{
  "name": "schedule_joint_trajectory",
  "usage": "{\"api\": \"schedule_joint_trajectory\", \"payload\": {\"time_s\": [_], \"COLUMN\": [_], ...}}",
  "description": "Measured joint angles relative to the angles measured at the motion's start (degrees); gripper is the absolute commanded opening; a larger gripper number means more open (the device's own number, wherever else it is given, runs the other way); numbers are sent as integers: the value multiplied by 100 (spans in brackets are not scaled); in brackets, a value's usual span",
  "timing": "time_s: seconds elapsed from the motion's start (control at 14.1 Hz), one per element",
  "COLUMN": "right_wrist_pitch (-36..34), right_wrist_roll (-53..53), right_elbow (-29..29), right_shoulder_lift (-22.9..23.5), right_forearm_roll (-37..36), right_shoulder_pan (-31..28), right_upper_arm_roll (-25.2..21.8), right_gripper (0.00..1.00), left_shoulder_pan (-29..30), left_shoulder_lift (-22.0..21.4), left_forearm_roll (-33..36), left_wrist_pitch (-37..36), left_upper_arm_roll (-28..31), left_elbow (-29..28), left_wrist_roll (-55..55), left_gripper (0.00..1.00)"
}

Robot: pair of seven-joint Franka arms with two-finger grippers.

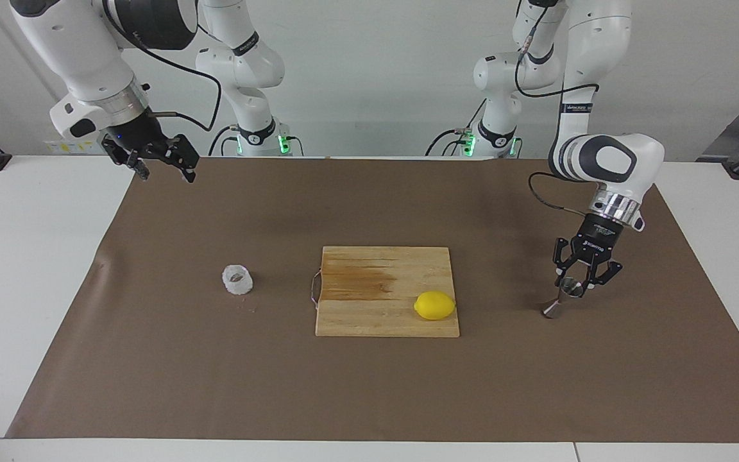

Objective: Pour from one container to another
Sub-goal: 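Lift the silver cup with the left gripper and carry it toward the board, then lower the silver cup onto the board beside the lemon and open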

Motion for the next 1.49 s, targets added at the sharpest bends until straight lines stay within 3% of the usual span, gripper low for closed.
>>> {"api": "schedule_joint_trajectory", "payload": {"time_s": [0.21,0.57,0.78,1.14,1.49], "right_wrist_pitch": [0,0,0,0,0], "right_wrist_roll": [0,0,0,0,0], "right_elbow": [0,0,0,0,0], "right_shoulder_lift": [0,0,0,0,0], "right_forearm_roll": [0,0,0,0,0], "right_shoulder_pan": [0,0,0,0,0], "right_upper_arm_roll": [0,0,0,0,0], "right_gripper": [100,100,100,100,100], "left_shoulder_pan": [-153,-988,-1612,-3228,-3443], "left_shoulder_lift": [-233,-396,-382,-164,58], "left_forearm_roll": [0,0,-1,-187,-450], "left_wrist_pitch": [-102,31,488,2232,2505], "left_upper_arm_roll": [-169,-366,-460,-559,-663], "left_elbow": [73,176,180,363,581], "left_wrist_roll": [-422,-1139,-1360,-2060,-2093], "left_gripper": [0,0,0,0,0]}}
